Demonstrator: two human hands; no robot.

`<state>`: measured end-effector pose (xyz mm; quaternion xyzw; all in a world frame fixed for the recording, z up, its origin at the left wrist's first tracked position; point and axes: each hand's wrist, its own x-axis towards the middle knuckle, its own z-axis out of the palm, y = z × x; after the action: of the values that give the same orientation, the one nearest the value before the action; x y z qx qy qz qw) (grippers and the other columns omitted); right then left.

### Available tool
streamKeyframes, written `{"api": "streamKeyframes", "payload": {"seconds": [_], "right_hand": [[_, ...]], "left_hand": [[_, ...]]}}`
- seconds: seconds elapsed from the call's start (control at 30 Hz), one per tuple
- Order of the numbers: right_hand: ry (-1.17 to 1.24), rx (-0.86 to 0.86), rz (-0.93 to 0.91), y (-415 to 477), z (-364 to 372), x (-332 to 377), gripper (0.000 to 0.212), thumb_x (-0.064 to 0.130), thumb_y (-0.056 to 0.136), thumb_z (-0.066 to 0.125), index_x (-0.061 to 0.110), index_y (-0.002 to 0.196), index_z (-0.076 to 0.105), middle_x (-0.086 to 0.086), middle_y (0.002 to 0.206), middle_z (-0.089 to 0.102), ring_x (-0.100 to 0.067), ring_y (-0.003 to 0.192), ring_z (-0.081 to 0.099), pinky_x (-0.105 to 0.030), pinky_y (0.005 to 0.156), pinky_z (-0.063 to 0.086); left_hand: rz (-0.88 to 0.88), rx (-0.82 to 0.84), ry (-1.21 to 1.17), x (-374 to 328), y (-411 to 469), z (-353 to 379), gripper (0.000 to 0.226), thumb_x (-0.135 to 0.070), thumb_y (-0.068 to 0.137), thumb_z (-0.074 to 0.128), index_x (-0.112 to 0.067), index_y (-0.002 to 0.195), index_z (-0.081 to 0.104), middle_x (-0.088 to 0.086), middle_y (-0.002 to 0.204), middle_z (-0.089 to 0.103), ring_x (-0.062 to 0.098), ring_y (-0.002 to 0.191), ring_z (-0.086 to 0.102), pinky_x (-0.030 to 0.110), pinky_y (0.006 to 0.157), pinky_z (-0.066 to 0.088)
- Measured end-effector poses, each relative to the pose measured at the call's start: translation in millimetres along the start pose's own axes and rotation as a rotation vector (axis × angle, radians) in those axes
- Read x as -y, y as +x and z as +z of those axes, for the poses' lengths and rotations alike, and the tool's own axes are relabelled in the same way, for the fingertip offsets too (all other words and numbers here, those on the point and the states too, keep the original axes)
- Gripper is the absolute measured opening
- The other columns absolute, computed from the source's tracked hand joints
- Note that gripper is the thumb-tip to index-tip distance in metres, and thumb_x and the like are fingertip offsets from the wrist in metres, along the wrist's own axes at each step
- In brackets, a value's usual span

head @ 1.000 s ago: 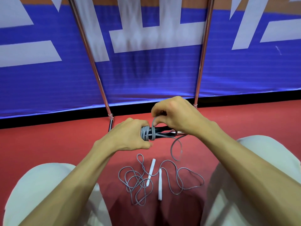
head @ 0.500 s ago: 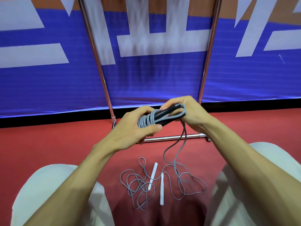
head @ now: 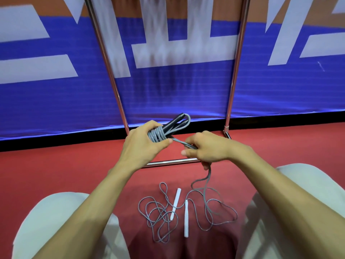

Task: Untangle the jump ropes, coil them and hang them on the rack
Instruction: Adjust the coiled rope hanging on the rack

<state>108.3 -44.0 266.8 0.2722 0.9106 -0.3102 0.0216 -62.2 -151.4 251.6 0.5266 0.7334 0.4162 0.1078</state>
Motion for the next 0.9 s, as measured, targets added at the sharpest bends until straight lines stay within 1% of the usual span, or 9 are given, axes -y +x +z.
{"api": "streamKeyframes", "payload": {"seconds": [0.1, 0.23, 0.37, 0.43, 0.5, 0.6, 0.73, 0.83, 0.9], "right_hand": [[-0.125, 0.052, -0.043, -2, -1, 1, 0.013, 0.019, 0.095, 0.054, 0.009, 0.087, 0.056, -0.003, 0.056, 0.058, -0.02, 0.047, 0.063, -0.033, 0.054, 0.056], [-0.46, -0.093, -0.196, -5, 6, 5, 0.014, 0.019, 0.093, 0.05, 0.016, 0.08, 0.048, 0.003, 0.065, 0.043, -0.027, 0.065, 0.048, -0.037, 0.06, 0.042], [-0.583, -0.241, -0.379, -7, 6, 9, 0.02, 0.03, 0.097, 0.048, 0.014, 0.094, 0.059, -0.002, 0.093, 0.061, -0.027, 0.087, 0.058, -0.038, 0.066, 0.044], [-0.552, -0.332, -0.45, -7, 4, 8, 0.02, 0.032, 0.092, 0.057, 0.017, 0.1, 0.068, 0.0, 0.092, 0.064, -0.025, 0.086, 0.06, -0.036, 0.064, 0.045], [-0.513, -0.427, -0.508, -7, 5, 8, 0.015, 0.031, 0.079, 0.069, 0.018, 0.085, 0.071, 0.002, 0.077, 0.063, -0.023, 0.07, 0.061, -0.032, 0.052, 0.041], [-0.388, -0.537, -0.426, -6, 3, 5, 0.023, 0.039, 0.069, 0.077, 0.018, 0.075, 0.069, 0.007, 0.073, 0.064, -0.02, 0.066, 0.06, -0.031, 0.051, 0.042], [-0.191, -0.569, -0.272, -7, -1, 4, 0.054, 0.05, 0.054, 0.086, 0.017, 0.086, 0.056, 0.009, 0.07, 0.055, -0.015, 0.066, 0.049, -0.034, 0.057, 0.041], [0.008, -0.512, -0.191, -5, -1, 4, 0.076, 0.047, 0.044, 0.09, 0.018, 0.092, 0.039, 0.006, 0.063, 0.044, -0.012, 0.056, 0.034, -0.031, 0.053, 0.034], [0.158, -0.459, -0.161, -2, -2, 2, 0.072, 0.038, 0.046, 0.093, 0.017, 0.09, 0.04, 0.003, 0.069, 0.046, -0.007, 0.051, 0.033, -0.022, 0.05, 0.03]], "left_hand": [[-0.024, -0.014, 0.191, 3, 2, 5, 0.033, -0.047, 0.066, 0.082, -0.033, 0.084, 0.058, -0.01, 0.072, 0.063, 0.024, 0.077, 0.061, 0.039, 0.074, 0.051], [-0.033, 0.033, 0.406, 0, 1, 12, 0.032, -0.045, 0.071, 0.079, -0.034, 0.085, 0.051, -0.014, 0.071, 0.054, 0.021, 0.079, 0.054, 0.032, 0.069, 0.039], [-0.03, 0.19, 0.526, 0, 0, 10, 0.031, -0.044, 0.077, 0.072, -0.033, 0.091, 0.047, -0.01, 0.071, 0.052, 0.024, 0.076, 0.054, 0.033, 0.066, 0.037], [0.021, 0.27, 0.583, -2, -3, 9, 0.03, -0.044, 0.077, 0.069, -0.036, 0.098, 0.05, -0.008, 0.074, 0.054, 0.024, 0.076, 0.054, 0.032, 0.064, 0.038], [0.077, 0.33, 0.588, -3, -5, 8, 0.03, -0.045, 0.074, 0.067, -0.037, 0.1, 0.056, -0.007, 0.074, 0.058, 0.022, 0.071, 0.055, 0.031, 0.062, 0.043], [0.099, 0.401, 0.524, -5, -7, 6, 0.027, -0.053, 0.071, 0.072, -0.036, 0.086, 0.058, -0.009, 0.063, 0.056, 0.012, 0.054, 0.051, 0.028, 0.052, 0.04], [0.108, 0.411, 0.516, -7, -10, 4, 0.05, -0.08, 0.063, 0.064, -0.033, 0.078, 0.06, -0.006, 0.057, 0.053, 0.006, 0.047, 0.047, 0.03, 0.056, 0.044], [0.195, 0.415, 0.468, -6, -14, 4, 0.043, -0.074, 0.071, 0.061, -0.032, 0.074, 0.059, -0.003, 0.055, 0.05, 0.013, 0.053, 0.043, 0.029, 0.052, 0.036], [0.232, 0.416, 0.354, -6, -15, 2, 0.038, -0.068, 0.072, 0.059, -0.03, 0.071, 0.059, -0.001, 0.055, 0.048, 0.015, 0.052, 0.038, 0.027, 0.049, 0.031]]}}
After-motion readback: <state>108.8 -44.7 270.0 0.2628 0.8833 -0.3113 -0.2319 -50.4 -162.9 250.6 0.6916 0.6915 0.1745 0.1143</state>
